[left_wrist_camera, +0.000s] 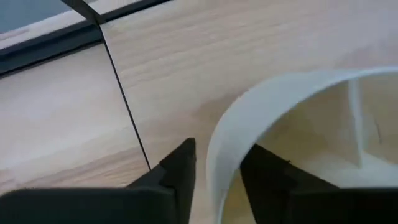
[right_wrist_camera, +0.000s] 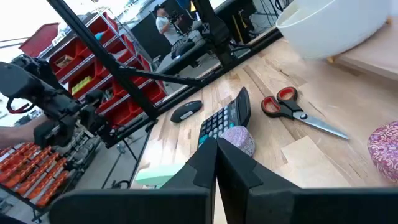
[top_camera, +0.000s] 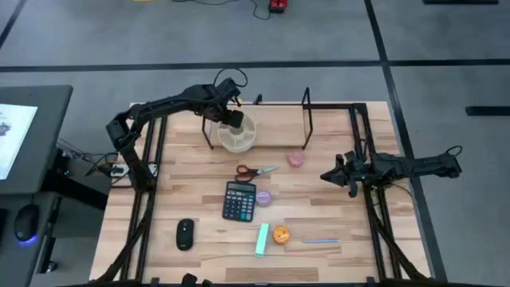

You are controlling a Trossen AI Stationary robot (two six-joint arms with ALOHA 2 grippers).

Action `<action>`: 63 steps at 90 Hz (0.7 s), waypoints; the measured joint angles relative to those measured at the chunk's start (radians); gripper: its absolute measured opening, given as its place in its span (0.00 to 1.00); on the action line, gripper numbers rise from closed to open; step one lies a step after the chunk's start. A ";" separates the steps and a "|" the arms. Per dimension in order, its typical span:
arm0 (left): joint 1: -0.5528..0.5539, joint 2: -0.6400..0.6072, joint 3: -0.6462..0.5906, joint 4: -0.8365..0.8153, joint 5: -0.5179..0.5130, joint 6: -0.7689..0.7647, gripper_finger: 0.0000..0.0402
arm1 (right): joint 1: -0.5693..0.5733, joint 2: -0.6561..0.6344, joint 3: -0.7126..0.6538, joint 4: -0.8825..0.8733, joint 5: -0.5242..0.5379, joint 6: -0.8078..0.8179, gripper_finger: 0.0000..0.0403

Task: Stock shelves
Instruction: Put the white pen organizer on the shelf

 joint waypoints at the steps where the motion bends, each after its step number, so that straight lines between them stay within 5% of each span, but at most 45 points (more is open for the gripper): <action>1: 0.000 0.000 0.004 0.000 -0.002 0.001 0.28 | 0.000 0.000 0.000 0.000 0.000 0.000 0.00; 34: 0.015 -0.001 0.143 -0.012 -0.122 0.065 0.25 | 0.000 0.000 0.000 0.000 0.000 0.000 0.00; 47: 0.010 -0.001 0.203 -0.010 -0.003 0.154 0.22 | 0.000 0.000 0.000 0.000 0.000 0.000 0.00; 63: -0.036 -0.001 0.253 -0.025 0.281 0.290 0.14 | 0.000 0.000 0.000 0.000 0.000 0.000 0.00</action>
